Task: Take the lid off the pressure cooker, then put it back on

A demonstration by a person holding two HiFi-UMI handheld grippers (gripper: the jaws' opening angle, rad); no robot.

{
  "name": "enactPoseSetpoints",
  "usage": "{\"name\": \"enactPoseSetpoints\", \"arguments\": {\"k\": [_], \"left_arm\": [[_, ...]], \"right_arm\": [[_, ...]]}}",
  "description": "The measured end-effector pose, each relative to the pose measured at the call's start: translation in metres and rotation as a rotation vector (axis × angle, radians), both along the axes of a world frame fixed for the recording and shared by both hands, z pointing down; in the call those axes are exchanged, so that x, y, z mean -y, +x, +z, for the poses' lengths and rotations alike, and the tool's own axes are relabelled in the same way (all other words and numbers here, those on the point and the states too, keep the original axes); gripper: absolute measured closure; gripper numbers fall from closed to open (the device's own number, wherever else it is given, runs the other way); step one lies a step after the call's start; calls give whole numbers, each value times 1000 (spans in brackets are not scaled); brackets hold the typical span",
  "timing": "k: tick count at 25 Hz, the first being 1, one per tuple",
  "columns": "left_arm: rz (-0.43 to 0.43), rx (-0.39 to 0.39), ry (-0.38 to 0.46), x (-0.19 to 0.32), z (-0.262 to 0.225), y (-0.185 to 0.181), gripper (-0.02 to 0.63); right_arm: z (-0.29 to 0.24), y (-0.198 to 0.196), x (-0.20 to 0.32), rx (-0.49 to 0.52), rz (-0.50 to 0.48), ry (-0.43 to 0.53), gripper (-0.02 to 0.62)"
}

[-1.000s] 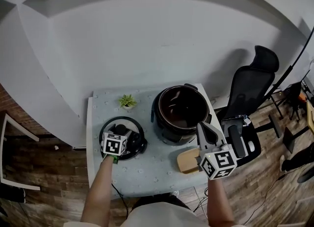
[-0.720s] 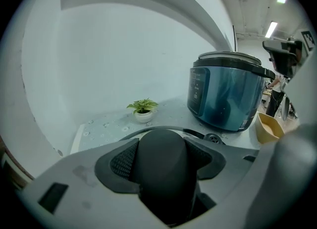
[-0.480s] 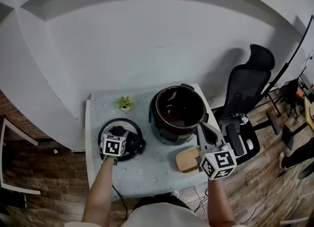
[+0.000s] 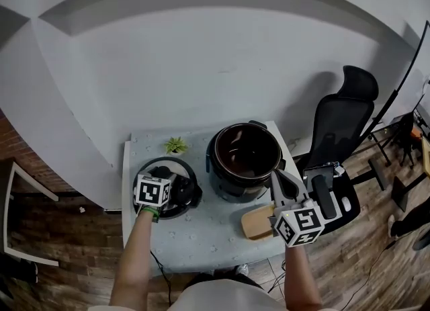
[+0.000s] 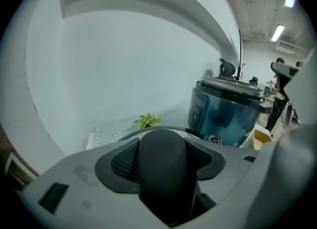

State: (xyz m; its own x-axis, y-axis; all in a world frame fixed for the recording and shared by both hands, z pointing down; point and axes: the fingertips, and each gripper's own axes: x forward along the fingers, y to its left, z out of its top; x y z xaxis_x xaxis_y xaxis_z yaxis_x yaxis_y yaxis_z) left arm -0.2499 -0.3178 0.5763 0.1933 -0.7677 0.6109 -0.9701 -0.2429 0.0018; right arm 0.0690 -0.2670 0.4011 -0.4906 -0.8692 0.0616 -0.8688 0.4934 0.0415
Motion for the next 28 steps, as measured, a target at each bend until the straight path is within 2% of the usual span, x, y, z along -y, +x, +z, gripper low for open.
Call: {"name": "enactPoseSetpoints", "arguments": {"k": [7, 16, 22, 28], "left_arm": [[16, -8, 31, -1, -80, 3, 328], [24, -4, 151, 6, -173, 12, 328], [57, -15, 179, 20, -197, 30, 328], [135, -32, 186, 46, -201, 69, 328]], "right_arm": [[-10, -6, 5, 23, -42, 25, 595], [-21, -8, 9, 49, -70, 54, 595], [-27, 3, 12, 59, -50, 67, 595], [-26, 26, 13, 54, 2, 66, 595]]}}
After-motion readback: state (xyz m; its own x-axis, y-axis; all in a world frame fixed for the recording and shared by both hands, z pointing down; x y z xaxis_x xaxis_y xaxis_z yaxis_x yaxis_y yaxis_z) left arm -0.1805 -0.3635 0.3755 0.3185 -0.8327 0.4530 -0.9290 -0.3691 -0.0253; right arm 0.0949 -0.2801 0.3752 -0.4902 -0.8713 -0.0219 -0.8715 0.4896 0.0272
